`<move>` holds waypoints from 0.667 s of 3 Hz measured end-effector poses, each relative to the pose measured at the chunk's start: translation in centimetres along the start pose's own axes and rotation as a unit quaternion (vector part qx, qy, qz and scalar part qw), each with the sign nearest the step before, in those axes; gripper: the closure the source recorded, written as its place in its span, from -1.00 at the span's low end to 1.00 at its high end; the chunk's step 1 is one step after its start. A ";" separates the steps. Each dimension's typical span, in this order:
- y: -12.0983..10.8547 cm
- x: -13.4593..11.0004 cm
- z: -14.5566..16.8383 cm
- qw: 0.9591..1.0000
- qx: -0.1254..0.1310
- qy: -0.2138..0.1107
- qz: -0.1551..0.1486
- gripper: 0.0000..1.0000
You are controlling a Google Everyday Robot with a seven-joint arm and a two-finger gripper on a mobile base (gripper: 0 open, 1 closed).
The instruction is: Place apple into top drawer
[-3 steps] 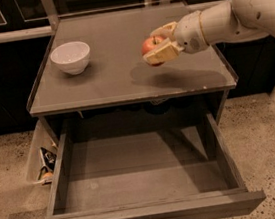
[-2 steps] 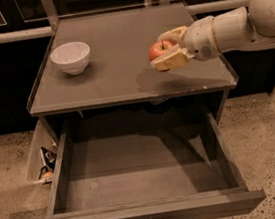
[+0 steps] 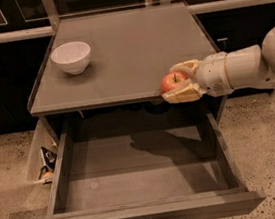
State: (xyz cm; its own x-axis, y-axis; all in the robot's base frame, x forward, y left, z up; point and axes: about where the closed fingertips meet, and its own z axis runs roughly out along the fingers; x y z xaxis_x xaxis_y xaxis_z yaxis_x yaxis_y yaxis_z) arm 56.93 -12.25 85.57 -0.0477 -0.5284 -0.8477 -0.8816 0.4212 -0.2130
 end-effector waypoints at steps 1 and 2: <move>3.3 2.8 0.7 1.000 -0.012 0.017 0.013 1.00; 8.4 5.0 1.2 0.999 -0.025 0.027 0.008 1.00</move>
Offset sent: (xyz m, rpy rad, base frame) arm -0.0811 0.0094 -0.0650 -0.0437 0.0747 -0.0090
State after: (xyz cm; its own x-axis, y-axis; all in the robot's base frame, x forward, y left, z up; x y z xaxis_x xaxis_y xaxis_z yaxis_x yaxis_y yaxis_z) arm 49.83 -10.41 78.98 -0.0854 -0.5609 -0.8235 -0.9029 0.3931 -0.1741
